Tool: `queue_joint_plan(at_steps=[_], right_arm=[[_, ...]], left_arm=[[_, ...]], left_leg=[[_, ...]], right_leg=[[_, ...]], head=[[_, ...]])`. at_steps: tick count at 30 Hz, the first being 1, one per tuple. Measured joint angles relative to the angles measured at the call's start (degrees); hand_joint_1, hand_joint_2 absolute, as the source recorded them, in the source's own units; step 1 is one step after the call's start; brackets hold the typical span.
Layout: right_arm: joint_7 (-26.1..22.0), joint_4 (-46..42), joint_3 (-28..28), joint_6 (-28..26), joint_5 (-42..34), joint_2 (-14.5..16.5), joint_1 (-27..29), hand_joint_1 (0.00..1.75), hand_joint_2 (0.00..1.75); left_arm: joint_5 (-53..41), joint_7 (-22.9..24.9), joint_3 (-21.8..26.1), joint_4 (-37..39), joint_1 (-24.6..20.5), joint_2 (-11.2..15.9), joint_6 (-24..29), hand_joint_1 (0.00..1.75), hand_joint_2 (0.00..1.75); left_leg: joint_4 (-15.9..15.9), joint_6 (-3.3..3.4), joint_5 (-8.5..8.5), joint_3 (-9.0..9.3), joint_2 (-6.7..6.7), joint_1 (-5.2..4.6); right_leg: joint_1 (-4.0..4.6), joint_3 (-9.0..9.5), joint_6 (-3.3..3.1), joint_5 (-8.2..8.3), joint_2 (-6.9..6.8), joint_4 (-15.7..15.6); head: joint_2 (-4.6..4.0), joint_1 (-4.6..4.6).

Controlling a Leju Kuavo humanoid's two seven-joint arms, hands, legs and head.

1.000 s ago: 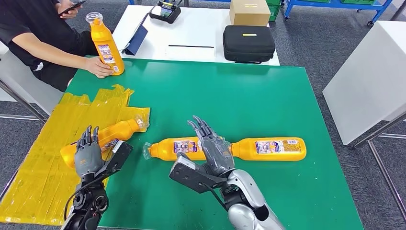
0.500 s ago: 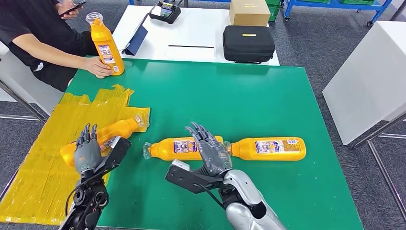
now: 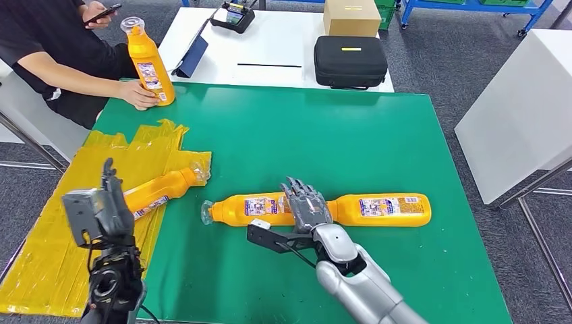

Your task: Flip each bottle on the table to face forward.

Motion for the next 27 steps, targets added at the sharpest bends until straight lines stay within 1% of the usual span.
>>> queue_joint_plan(at_steps=[3, 6, 14, 19, 20, 21, 23, 24, 25, 27], right_arm=[[-0.3, 5.86, 0.17, 0.14, 0.61, 1.35, -3.12, 0.0, 1.75], [-0.49, 10.33, 0.54, 0.39, 0.99, 2.51, -5.69, 0.0, 1.75], [-0.67, 17.64, 1.52, 0.59, 2.16, 4.56, -10.1, 0.0, 1.75], [-2.04, 20.96, 2.24, 0.92, 2.34, 5.67, -11.79, 0.0, 1.75], [-2.56, 21.64, 2.41, 1.19, 2.14, 5.89, -11.98, 0.05, 1.75], [-3.16, 22.32, 2.61, 1.62, 1.8, 6.1, -12.13, 0.42, 1.75], [-4.5, 23.8, 3.03, 3.12, 0.76, 6.52, -12.42, 1.28, 1.75], [-5.18, 24.6, 3.27, 4.28, 0.14, 6.73, -12.64, 1.67, 1.75], [-5.79, 25.39, 3.49, 5.52, -0.4, 6.92, -12.95, 1.73, 1.75], [-6.75, 26.97, 3.91, 7.84, -1.23, 7.31, -13.81, 1.73, 1.75]], left_arm=[[0.54, -1.03, -0.64, -4.39, 1.35, -0.02, 0.49, 0.0, 0.0], [1.68, -1.62, -0.91, -6.15, 1.91, -0.02, 0.63, 0.0, 0.0], [3.25, -2.64, -0.9, -7.61, 2.51, -0.02, 1.13, 0.0, 0.0], [4.31, -3.09, -0.9, -7.71, 2.56, 0.0, 1.13, 0.0, 0.0], [4.6, -3.23, -0.9, -7.71, 2.56, 0.01, 1.13, 0.0, 0.0], [4.9, -3.36, -0.9, -7.71, 2.56, 0.02, 1.14, 0.0, 0.0], [5.56, -3.59, -0.9, -7.71, 2.55, 0.03, 1.21, 0.0, 0.0], [5.9, -3.67, -0.9, -7.71, 2.52, 0.04, 1.27, 0.0, 0.0], [6.2, -3.74, -0.91, -7.7, 2.49, 0.05, 1.34, 0.0, 0.0], [6.63, -3.91, -0.92, -7.69, 2.4, 0.08, 1.46, 0.0, 0.0]], left_leg=[[0.0, -0.01, 0.01, 0.01, 0.0, 0.03], [0.0, -0.01, 0.02, 0.02, 0.0, 0.04], [0.0, 0.0, 0.03, 0.01, -0.01, 0.01], [0.0, 0.0, 0.03, 0.01, -0.01, 0.01], [0.0, 0.0, 0.03, 0.01, -0.01, 0.01], [0.0, 0.0, 0.03, 0.02, -0.01, 0.01], [0.0, 0.0, 0.03, 0.03, 0.0, 0.02], [0.0, 0.0, 0.03, 0.04, 0.0, 0.02], [0.0, 0.0, 0.03, 0.07, 0.01, 0.02], [0.0, -0.01, 0.03, 0.15, 0.03, 0.02]], right_leg=[[0.03, 0.0, 0.0, 0.0, 0.0, 0.01], [0.03, 0.0, 0.0, 0.0, -0.01, 0.02], [-0.01, 0.01, 0.0, 0.0, -0.01, 0.04], [0.0, 0.0, 0.0, 0.0, -0.01, 0.04], [0.0, 0.0, 0.0, 0.0, -0.01, 0.04], [0.0, 0.0, 0.0, 0.0, -0.01, 0.04], [0.01, 0.0, 0.0, 0.0, -0.01, 0.04], [0.01, 0.0, 0.0, 0.0, 0.0, 0.04], [0.01, 0.01, -0.01, 0.0, 0.0, 0.04], [0.01, 0.06, -0.01, -0.01, 0.01, 0.03]], head=[[0.0, 0.01], [0.0, 0.01], [0.0, 0.01], [0.0, 0.01], [0.0, 0.01], [0.0, 0.01], [0.0, 0.01], [0.0, 0.01], [0.0, 0.01], [0.0, 0.01]])
